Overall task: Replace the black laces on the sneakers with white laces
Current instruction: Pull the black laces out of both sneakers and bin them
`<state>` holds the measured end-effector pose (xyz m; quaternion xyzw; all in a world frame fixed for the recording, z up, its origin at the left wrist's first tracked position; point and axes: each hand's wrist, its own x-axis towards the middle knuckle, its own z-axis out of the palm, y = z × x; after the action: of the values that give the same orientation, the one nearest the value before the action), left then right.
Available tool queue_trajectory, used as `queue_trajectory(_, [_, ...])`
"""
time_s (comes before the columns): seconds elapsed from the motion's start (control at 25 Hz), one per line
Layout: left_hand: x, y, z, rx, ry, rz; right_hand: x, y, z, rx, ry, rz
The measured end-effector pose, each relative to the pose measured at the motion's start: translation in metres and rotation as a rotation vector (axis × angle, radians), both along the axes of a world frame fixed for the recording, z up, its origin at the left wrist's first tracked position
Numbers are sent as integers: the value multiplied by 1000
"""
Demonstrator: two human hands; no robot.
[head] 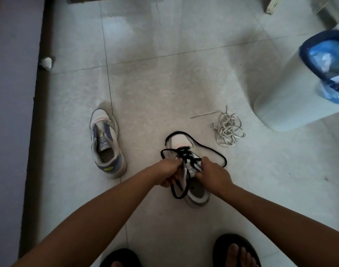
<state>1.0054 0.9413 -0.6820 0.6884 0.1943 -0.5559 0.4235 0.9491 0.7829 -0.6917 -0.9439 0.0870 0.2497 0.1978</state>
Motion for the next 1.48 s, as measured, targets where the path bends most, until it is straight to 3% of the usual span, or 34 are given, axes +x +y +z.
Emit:
queue_trajectory(0.08, [-1, -2, -5, -33, -195, 16, 0, -1, 1, 8, 5, 5])
queue_trajectory(0.12, [4, 4, -7, 30, -357, -116, -1, -1, 1, 8, 8, 4])
queue_trajectory(0.2, [23, 31, -11, 409, -729, -542, 0, -2, 2, 14, 19, -4])
queue_trajectory(0.28, [49, 70, -3, 825, -897, -793, -2, -3, 1, 31, 27, -25])
queue_trajectory(0.4, [77, 103, 10, 1119, -960, -931, -3, -8, 2, 62, 42, -87])
queue_trajectory(0.64, [87, 102, 12, 1191, -972, -1085, -5, -14, 5, 73, 60, -88])
queue_trajectory(0.8, [103, 123, 23, 1294, -965, -1000, -4, -16, 5, 49, 78, -76])
queue_trajectory(0.88, [106, 112, 24, 1161, -885, -1019, -2, -15, 6, 38, 81, -57])
queue_trajectory(1.0, [85, 59, 23, 658, -759, -1038, -5, -18, 8, 53, 28, -23])
queue_trajectory(1.16, [15, -15, 19, 166, -915, -844, -10, -22, 8, 90, -28, 3])
queue_trajectory(1.36, [-6, -46, 10, 86, -889, -602, -14, -23, 5, 217, -24, -77])
queue_trajectory(1.48, [2, -49, 10, 56, -857, -649, -10, -28, 6, 277, 10, -63])
